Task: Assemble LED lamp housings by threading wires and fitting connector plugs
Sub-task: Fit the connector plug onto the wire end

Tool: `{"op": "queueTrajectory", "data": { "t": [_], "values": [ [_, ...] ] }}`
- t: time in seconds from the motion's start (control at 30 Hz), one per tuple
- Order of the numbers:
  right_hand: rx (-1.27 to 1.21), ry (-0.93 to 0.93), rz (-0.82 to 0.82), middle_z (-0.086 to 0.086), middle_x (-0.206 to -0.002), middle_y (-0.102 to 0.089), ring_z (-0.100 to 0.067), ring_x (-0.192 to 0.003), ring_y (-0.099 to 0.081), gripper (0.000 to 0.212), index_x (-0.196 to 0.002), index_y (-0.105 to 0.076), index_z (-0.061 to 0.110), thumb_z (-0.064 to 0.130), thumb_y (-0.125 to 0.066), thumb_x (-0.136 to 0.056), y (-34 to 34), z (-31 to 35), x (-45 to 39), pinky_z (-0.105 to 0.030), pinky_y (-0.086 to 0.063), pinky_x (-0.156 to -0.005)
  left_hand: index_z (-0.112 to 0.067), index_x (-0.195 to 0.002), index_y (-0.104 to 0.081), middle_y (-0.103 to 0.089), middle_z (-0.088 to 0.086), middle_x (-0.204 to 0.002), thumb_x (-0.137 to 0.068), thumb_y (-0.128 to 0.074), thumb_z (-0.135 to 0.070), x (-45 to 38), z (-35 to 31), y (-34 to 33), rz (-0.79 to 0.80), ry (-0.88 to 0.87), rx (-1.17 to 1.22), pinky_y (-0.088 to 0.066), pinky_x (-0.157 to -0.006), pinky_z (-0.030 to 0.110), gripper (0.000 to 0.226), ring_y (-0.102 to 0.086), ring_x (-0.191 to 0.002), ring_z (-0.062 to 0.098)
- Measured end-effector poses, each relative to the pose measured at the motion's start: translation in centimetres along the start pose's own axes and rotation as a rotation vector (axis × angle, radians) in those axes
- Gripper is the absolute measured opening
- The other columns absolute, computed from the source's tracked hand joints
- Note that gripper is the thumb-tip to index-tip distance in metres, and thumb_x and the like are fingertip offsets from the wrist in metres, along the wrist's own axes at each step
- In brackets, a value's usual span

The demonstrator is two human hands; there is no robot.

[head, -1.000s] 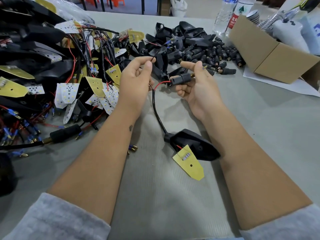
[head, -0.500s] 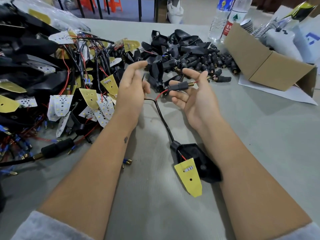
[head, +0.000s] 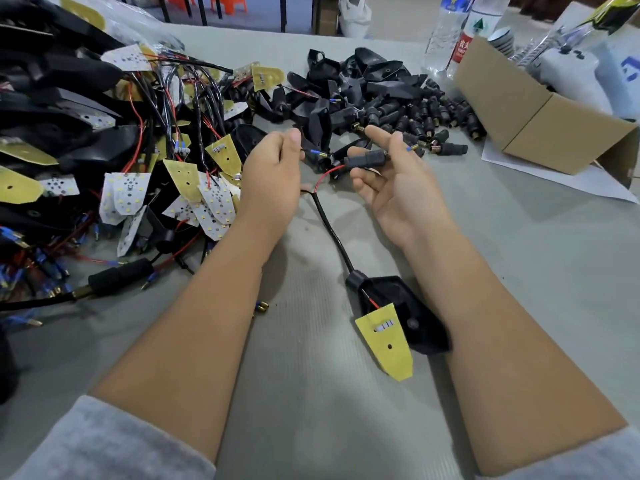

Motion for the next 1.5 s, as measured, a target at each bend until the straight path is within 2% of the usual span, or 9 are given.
{"op": "queueTrajectory", "data": {
  "t": [0.13,0.3,0.47,0.6,0.73,0.87,1.17,1.27,1.5],
  "values": [
    [0.013,0.01,0.043,-0.007,-0.088,-0.07,-0.011,-0.06,-0.058,0.041,-0.115,-0.062,0.016,0.036,-0.028,-0.107,0.0,0.0,0.0,-0.021,-0.052,-0.061,-0.022,-0.079,-0.051,-0.041,-0.006,-0.064,-0.104,-0.042,-0.034,0.2,-0.2,0.1,0.013,-0.085,-0.075,-0.048,-0.064,0.036,0.029,-0.046,-0.062,0.011],
    [-0.051,0.019,0.055,-0.003,-0.081,-0.072,-0.011,-0.059,-0.061,0.034,-0.101,-0.063,0.011,0.033,-0.038,-0.105,0.0,0.0,0.1,-0.022,-0.054,-0.06,-0.024,-0.075,-0.06,-0.045,0.0,-0.06,-0.098,-0.057,-0.025,0.4,-0.4,-0.1,0.068,-0.162,-0.051,-0.035,-0.057,0.023,0.023,-0.038,-0.056,0.007],
    [-0.101,0.022,0.033,-0.002,-0.08,-0.071,-0.01,-0.058,-0.06,0.011,-0.089,-0.061,0.013,0.016,-0.055,-0.098,0.3,0.2,0.2,-0.02,-0.053,-0.059,-0.022,-0.081,-0.07,-0.053,-0.001,-0.053,-0.094,-0.062,-0.027,0.5,0.0,-0.5,0.143,-0.136,-0.064,-0.047,-0.06,0.038,0.016,-0.048,-0.053,0.012],
    [-0.174,0.008,0.033,-0.005,-0.081,-0.072,-0.01,-0.06,-0.061,0.011,-0.094,-0.06,0.012,0.003,-0.055,-0.096,0.5,0.2,0.4,-0.02,-0.053,-0.06,-0.031,-0.081,-0.069,-0.056,0.004,-0.053,-0.095,-0.061,-0.026,1.0,-0.1,-0.8,0.202,-0.167,-0.102,-0.045,-0.055,0.035,0.017,-0.046,-0.048,0.009],
    [-0.179,-0.004,0.029,-0.005,-0.08,-0.072,-0.009,-0.059,-0.061,0.011,-0.095,-0.061,0.011,0.002,-0.054,-0.096,0.5,0.2,0.4,-0.019,-0.053,-0.06,-0.033,-0.079,-0.069,-0.05,-0.013,-0.043,-0.094,-0.063,-0.024,1.1,-0.2,-0.6,0.209,-0.149,-0.062,-0.036,-0.05,0.026,0.019,-0.042,-0.046,0.01],
    [-0.152,-0.017,0.035,-0.006,-0.083,-0.072,-0.009,-0.06,-0.061,0.011,-0.096,-0.06,0.011,0.003,-0.053,-0.096,0.3,0.1,0.3,-0.019,-0.053,-0.06,-0.029,-0.078,-0.07,-0.057,-0.012,-0.051,-0.094,-0.063,-0.018,1.1,-0.4,-0.2,0.216,-0.134,0.036,-0.042,-0.055,0.024,0.02,-0.049,-0.053,0.01],
    [-0.164,-0.059,0.012,-0.009,-0.082,-0.073,-0.007,-0.052,-0.055,0.006,-0.095,-0.06,0.01,0.007,-0.055,-0.097,0.3,-0.2,0.3,-0.017,-0.05,-0.051,-0.024,-0.076,-0.073,-0.063,-0.009,-0.062,-0.087,-0.069,-0.012,1.0,-0.3,-0.1,0.223,-0.131,0.036,-0.038,-0.055,0.013,0.017,-0.048,-0.056,0.002],
    [-0.163,-0.084,0.001,-0.008,-0.078,-0.073,-0.006,-0.049,-0.053,0.006,-0.093,-0.059,0.009,0.01,-0.056,-0.097,0.4,-0.3,0.1,-0.016,-0.047,-0.047,-0.022,-0.083,-0.072,-0.067,-0.003,-0.071,-0.087,-0.068,-0.007,0.8,-0.3,-0.3,0.218,-0.114,0.046,-0.044,-0.063,0.015,0.015,-0.055,-0.063,0.001],
    [-0.17,-0.073,0.013,-0.01,-0.082,-0.072,-0.008,-0.053,-0.056,0.007,-0.093,-0.059,0.01,0.008,-0.054,-0.098,0.3,-0.1,0.2,-0.017,-0.051,-0.052,-0.025,-0.081,-0.07,-0.065,-0.007,-0.07,-0.088,-0.07,-0.012,1.0,-0.5,-0.5,0.267,-0.142,0.02,-0.042,-0.062,0.011,0.015,-0.055,-0.062,-0.002]
  ]
}}
Point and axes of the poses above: each hand's wrist, its own x-axis away from the middle knuckle, its own y-axis out of the back of the hand, z = x × y, the point moved 3 cm from there along -x, towards the middle knuckle
